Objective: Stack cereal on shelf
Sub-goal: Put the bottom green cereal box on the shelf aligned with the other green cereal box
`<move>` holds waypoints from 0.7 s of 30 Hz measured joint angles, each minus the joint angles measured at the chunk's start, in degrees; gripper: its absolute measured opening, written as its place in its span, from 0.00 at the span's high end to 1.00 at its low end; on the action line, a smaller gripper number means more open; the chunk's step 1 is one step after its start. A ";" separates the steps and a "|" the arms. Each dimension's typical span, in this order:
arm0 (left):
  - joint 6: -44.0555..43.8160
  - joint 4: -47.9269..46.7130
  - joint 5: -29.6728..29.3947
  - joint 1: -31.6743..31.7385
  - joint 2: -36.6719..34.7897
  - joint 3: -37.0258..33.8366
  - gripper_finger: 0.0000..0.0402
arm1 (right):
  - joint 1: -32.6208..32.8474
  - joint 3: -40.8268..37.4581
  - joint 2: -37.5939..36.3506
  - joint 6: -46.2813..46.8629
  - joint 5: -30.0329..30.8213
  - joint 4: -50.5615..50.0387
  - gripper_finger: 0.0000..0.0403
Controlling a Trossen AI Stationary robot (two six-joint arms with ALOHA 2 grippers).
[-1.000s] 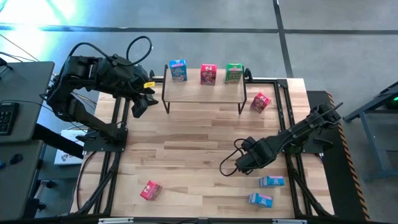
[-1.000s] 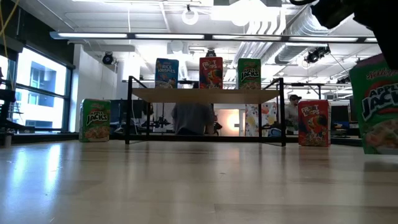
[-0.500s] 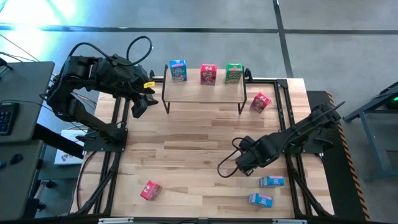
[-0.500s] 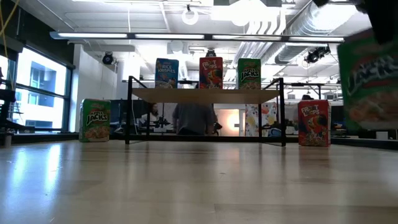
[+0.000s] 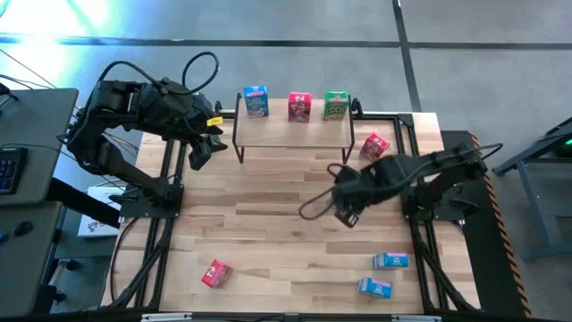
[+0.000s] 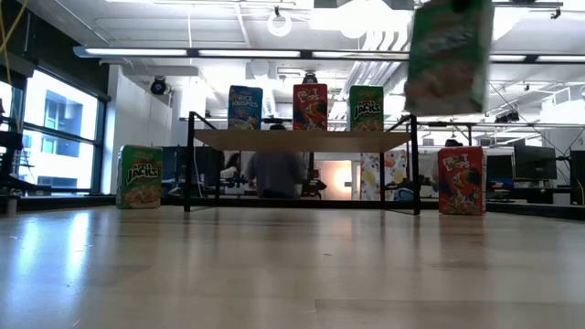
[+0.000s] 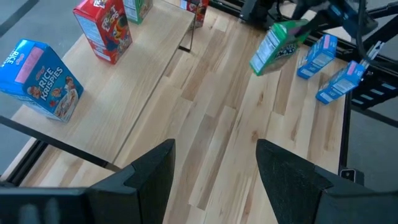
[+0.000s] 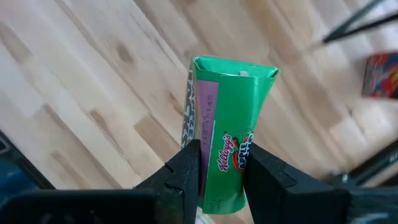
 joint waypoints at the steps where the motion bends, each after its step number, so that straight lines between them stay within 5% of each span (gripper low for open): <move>1: -0.02 0.07 0.00 0.02 0.00 0.00 0.46 | -1.10 1.11 0.00 -1.55 -0.01 0.02 0.76; 21: 0.02 3.76 0.02 0.02 0.00 0.00 0.46 | -21.44 12.63 0.00 -32.87 -0.64 0.02 0.76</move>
